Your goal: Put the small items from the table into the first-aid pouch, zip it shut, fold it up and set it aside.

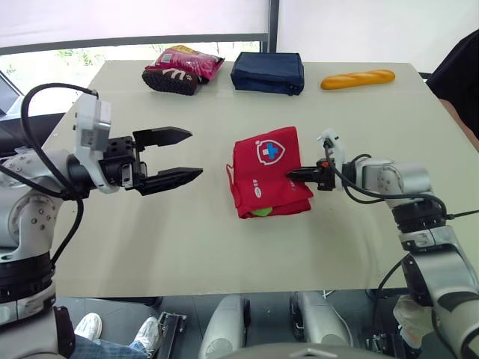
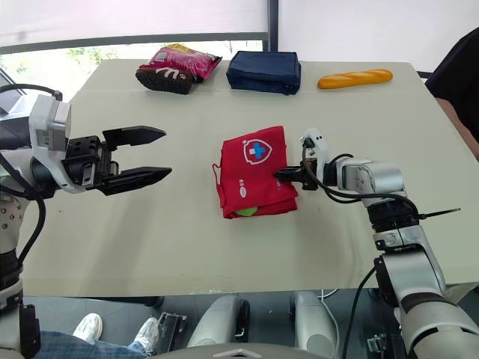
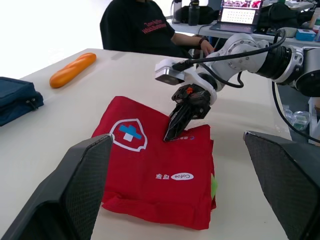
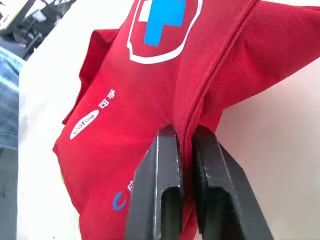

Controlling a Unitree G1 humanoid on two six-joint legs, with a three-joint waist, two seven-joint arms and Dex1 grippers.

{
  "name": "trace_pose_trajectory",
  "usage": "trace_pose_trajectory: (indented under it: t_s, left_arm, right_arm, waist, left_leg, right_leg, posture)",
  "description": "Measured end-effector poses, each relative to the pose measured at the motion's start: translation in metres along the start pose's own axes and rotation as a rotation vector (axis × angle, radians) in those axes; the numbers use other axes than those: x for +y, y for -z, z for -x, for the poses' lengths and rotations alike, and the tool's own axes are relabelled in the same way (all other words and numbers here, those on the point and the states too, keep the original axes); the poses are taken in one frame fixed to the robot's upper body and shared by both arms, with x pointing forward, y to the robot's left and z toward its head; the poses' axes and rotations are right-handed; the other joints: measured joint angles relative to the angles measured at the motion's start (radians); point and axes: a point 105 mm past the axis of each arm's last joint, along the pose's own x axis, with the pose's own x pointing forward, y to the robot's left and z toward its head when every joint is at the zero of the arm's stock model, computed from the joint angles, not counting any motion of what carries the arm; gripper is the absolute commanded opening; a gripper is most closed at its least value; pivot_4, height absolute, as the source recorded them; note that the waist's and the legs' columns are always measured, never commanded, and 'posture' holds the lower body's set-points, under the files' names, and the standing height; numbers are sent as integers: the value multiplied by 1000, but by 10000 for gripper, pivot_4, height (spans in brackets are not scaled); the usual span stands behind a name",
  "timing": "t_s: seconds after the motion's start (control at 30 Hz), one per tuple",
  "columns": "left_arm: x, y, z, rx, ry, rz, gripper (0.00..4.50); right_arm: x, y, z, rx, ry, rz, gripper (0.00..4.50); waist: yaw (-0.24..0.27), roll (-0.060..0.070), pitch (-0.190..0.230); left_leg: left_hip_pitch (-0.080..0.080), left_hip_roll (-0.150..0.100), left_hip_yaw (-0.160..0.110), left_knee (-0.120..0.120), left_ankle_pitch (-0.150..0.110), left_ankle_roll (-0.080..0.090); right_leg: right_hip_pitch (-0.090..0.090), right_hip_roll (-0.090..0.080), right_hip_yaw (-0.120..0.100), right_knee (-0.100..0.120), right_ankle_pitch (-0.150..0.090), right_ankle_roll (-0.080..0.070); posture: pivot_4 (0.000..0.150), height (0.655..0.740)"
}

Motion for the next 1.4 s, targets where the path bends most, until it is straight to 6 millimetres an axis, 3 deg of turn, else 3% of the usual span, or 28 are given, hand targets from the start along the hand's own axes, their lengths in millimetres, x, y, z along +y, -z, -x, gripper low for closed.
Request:
trace_pose_trajectory:
  t_s: [0.1,0.17,0.37,0.5,0.67,0.8,0.9,0.97,1.03,1.17,1.4]
  left_arm:
    - [1,-4,-3,-7,11,-17,45000]
    - [3,-11,-6,-21,20,-47,45000]
    - [12,-27,-17,-77,23,-99,45000]
    - [18,-31,-26,-105,11,-107,45000]
    - [24,-27,-33,-115,8,-74,45000]
    - [29,-24,-34,-126,-1,-66,45000]
    - [30,-23,-35,-122,4,-75,45000]
    - [30,-22,-36,-119,8,-75,45000]
    - [31,-21,-36,-121,8,-74,45000]
    - [30,-12,-30,-108,-13,-53,45000]
    - [23,35,-7,7,-124,60,45000]
  right_arm:
    - [-9,-7,2,-91,78,-67,762]
    - [-27,-21,16,-214,210,-123,762]
    - [-79,-51,92,-549,641,-217,762]
    - [-100,-46,135,-760,900,-351,762]
    - [-112,-21,137,-862,1049,-555,762]
    - [-111,-19,132,-939,1063,-688,762]
    - [-108,-20,133,-957,1036,-696,10658]
    - [-103,-17,135,-955,1003,-679,21404]
    - [-99,-16,137,-936,991,-652,26511]
    - [-83,1,166,-775,1023,-426,44395]
    - [-35,27,183,-424,854,85,44395]
  waist:
    - [1,0,0]
    - [5,0,0]
    - [13,0,1]
    - [6,1,1]
    - [-14,3,2]
    - [-18,4,2]
    - [-19,4,2]
    - [-19,4,2]
    - [-18,4,2]
    - [-7,4,2]
    - [-10,4,2]
  left_leg:
    - [-1,0,0,0,0,0]
    - [-1,-1,0,0,0,-1]
    - [-3,-3,1,-1,0,-1]
    - [-3,-3,2,-2,0,-1]
    - [-1,-2,2,-2,0,-1]
    - [-1,-2,2,-2,0,-1]
    - [-1,-2,2,-2,0,0]
    - [-2,-2,2,-3,0,0]
    - [-2,-1,2,-3,0,0]
    - [-2,-1,2,-3,0,0]
    - [0,1,5,-4,0,0]
  right_leg:
    - [0,0,0,0,0,0]
    - [0,0,0,0,0,0]
    - [-2,-1,0,-1,0,0]
    - [-3,0,2,0,0,0]
    - [-5,2,8,3,0,0]
    - [-5,2,8,3,0,0]
    - [-5,2,8,2,0,0]
    - [-5,2,8,2,0,0]
    - [-5,1,8,2,0,0]
    - [-5,1,8,1,0,0]
    - [-5,2,10,-1,-3,5]
  posture:
    - [1500,7105]
    - [1500,7105]
    - [1500,7105]
    - [1500,7105]
    - [1500,7105]
    - [1500,7105]
    - [1500,7105]
    - [1500,7105]
    - [1500,7105]
    - [1500,7105]
    - [1500,7105]
